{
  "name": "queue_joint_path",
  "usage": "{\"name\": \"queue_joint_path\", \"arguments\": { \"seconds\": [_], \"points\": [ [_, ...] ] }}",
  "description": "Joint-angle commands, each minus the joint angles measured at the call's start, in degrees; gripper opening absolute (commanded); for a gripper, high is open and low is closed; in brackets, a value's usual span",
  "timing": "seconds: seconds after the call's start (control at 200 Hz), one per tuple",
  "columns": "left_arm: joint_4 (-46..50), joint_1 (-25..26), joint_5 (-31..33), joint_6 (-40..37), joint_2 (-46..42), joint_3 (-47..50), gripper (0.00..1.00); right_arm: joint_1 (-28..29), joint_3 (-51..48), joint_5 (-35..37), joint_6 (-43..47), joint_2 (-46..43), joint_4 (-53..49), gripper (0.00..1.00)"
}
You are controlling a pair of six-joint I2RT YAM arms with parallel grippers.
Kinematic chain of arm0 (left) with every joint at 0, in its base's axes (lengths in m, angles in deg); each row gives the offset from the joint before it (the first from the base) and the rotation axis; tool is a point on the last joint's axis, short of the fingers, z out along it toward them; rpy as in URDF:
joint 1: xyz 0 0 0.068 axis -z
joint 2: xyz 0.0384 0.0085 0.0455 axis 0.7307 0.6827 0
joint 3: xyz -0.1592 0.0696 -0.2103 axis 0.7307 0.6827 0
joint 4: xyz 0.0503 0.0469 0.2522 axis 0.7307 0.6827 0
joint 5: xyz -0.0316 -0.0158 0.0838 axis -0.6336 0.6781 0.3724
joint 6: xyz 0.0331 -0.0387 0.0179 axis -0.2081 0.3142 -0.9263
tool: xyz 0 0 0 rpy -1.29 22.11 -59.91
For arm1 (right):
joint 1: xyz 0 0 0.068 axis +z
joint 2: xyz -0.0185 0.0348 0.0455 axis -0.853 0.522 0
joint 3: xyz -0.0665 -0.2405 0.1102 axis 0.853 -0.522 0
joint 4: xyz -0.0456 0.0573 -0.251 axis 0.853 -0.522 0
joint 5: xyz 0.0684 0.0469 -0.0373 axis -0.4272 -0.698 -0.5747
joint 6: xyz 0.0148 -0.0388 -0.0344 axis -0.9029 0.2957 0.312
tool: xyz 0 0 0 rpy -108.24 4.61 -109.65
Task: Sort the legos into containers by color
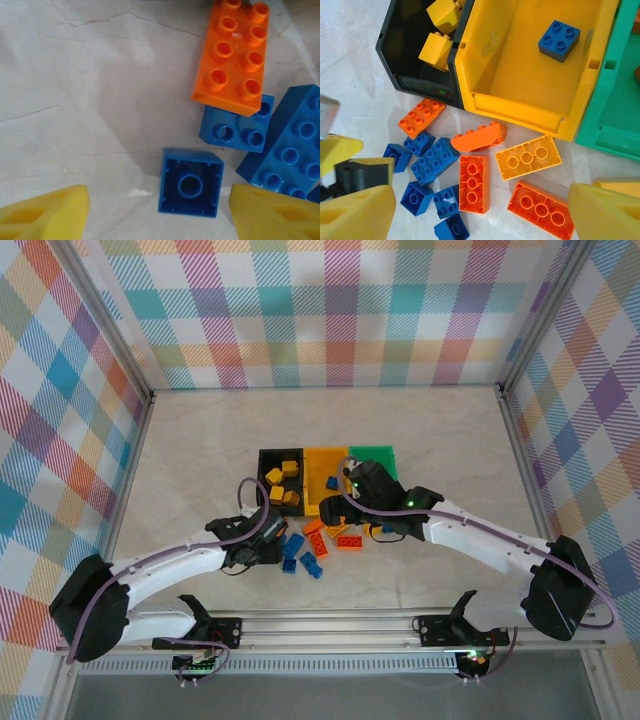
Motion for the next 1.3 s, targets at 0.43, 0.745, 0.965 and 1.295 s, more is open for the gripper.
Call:
{"name": "queue_joint_path", "arguments": {
  "seconds": [0.43,0.745,0.965,1.295],
  "points": [
    [-7.23,0.48,-0.59,-2.87,11.03,-1.31,0.47,-0.32,-1.98,2.17,0.00,-5.73,-0.23,0.90],
    [2.84,1.05,-0.61,-1.80,-2.07,-5.88,0.19,-0.32,-2.98,3.48,-0.82,-7.61,-0.95,0.90],
    [0.90,1.05,-2.76,-5.91,6.87,-22.77,0.18,-0.41,-5.14,6.22,-2.90,-8.54,-2.26,0.90],
    [0.22,0.79,-4.00,-11.04,35.61,-50.33,0.18,-0.58,-7.85,9.88,-6.46,-10.77,-8.58,0.91]
  ]
}}
